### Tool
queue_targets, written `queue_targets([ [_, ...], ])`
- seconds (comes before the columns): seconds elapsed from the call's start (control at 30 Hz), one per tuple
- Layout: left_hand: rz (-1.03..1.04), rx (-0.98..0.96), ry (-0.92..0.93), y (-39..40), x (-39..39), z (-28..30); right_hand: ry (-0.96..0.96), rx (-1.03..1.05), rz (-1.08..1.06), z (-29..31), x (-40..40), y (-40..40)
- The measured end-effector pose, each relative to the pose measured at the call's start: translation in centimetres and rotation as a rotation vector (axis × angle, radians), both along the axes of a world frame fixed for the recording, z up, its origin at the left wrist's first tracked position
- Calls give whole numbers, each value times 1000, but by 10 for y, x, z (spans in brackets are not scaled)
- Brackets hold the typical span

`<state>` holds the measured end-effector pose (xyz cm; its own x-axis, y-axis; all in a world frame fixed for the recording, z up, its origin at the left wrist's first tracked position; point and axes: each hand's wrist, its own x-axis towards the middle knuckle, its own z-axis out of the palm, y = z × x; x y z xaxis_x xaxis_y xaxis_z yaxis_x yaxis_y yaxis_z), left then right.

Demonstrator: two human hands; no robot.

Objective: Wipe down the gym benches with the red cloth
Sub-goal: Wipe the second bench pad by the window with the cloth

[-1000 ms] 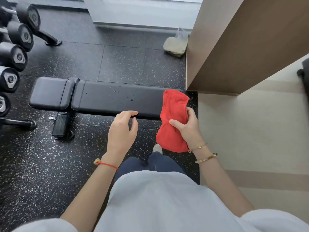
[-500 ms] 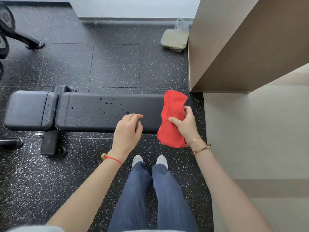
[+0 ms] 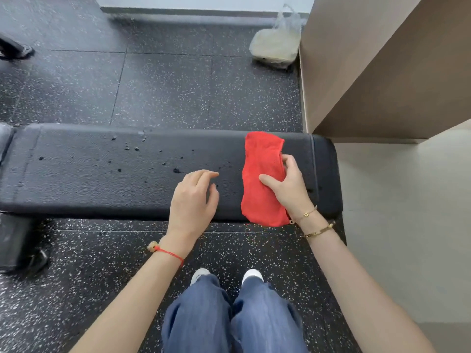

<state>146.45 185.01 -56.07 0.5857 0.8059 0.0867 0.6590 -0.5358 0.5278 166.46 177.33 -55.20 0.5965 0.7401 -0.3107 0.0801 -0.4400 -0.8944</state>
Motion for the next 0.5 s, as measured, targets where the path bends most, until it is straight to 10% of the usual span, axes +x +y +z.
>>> queue_targets([
  [0.3, 16, 114, -20, 16, 12, -69, -910, -175, 67, -44, 8, -14],
  [0.5, 23, 192, 77, 21, 22, -80, -994, -303, 514, -63, 4, 7],
])
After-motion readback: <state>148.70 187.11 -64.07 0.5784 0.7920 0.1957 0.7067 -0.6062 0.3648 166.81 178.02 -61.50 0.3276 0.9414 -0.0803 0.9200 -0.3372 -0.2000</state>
